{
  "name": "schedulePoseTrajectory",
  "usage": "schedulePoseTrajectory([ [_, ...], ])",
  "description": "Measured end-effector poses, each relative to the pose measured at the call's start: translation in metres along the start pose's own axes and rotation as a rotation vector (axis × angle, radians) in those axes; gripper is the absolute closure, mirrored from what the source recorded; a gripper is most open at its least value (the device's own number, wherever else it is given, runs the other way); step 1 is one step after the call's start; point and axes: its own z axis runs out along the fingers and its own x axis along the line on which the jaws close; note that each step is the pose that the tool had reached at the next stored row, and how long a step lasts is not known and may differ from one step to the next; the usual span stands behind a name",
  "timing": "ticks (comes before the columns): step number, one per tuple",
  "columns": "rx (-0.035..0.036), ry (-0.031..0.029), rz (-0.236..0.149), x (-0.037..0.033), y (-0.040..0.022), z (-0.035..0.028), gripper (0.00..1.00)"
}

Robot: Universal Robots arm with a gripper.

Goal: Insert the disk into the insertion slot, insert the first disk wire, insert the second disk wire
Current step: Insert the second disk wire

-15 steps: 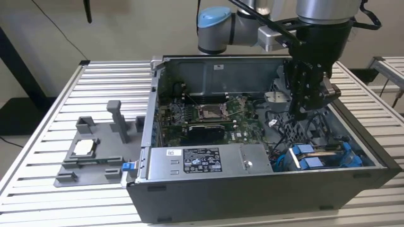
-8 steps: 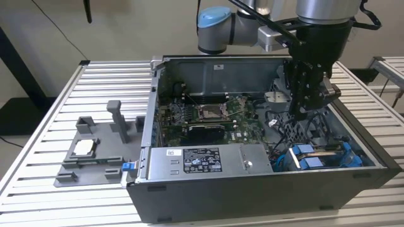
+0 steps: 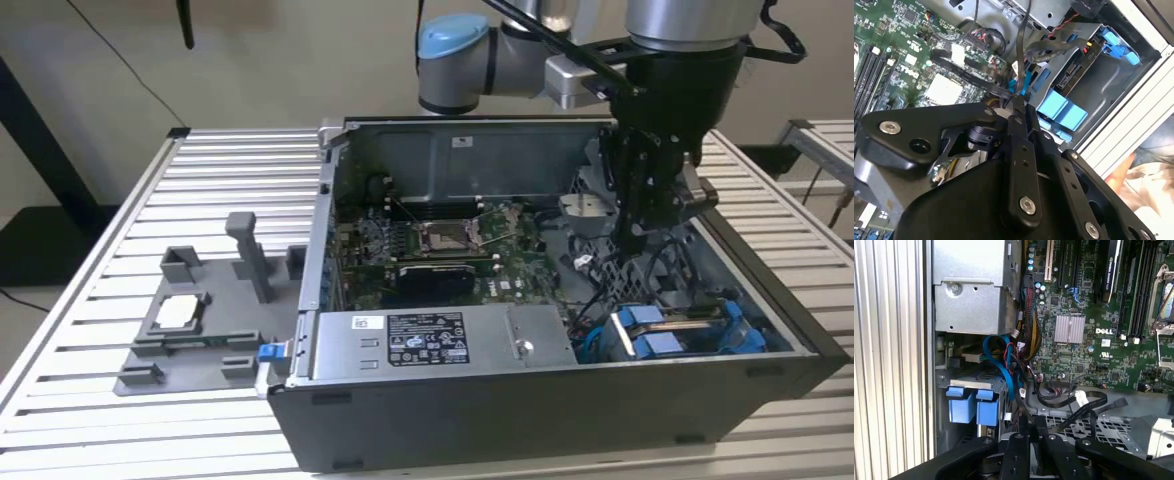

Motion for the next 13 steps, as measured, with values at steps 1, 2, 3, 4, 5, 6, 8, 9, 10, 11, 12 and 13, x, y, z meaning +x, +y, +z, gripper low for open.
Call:
schedulePoseTrajectory([
  [1,0.0000,0.0000,0.000,0.0000,0.0000,0.0000,0.84],
  [2,0.0000,0.0000,0.000,0.0000,0.0000,0.0000,0.84],
  [3,0.0000,0.0000,0.000,0.0000,0.0000,0.0000,0.84],
  [4,0.0000,0.0000,0.000,0.0000,0.0000,0.0000,0.84],
  [5,0.0000,0.0000,0.000,0.0000,0.0000,0.0000,0.84],
  [6,0.0000,0.0000,0.000,0.0000,0.0000,0.0000,0.84],
  [8,0.0001,0.0000,0.000,0.0000,0.0000,0.0000,0.84],
  [9,0.0001,0.0000,0.000,0.0000,0.0000,0.0000,0.84],
  [10,0.0000,0.0013,0.000,-0.0001,0.0000,0.0001,0.84],
  [11,-0.0024,0.0525,-0.006,-0.0006,0.0010,-0.0001,0.84],
  [12,-0.0005,0.0731,-0.008,-0.0023,0.0026,-0.0002,0.77],
  [13,0.0043,0.0736,-0.007,-0.0032,0.0036,0.0000,0.70],
])
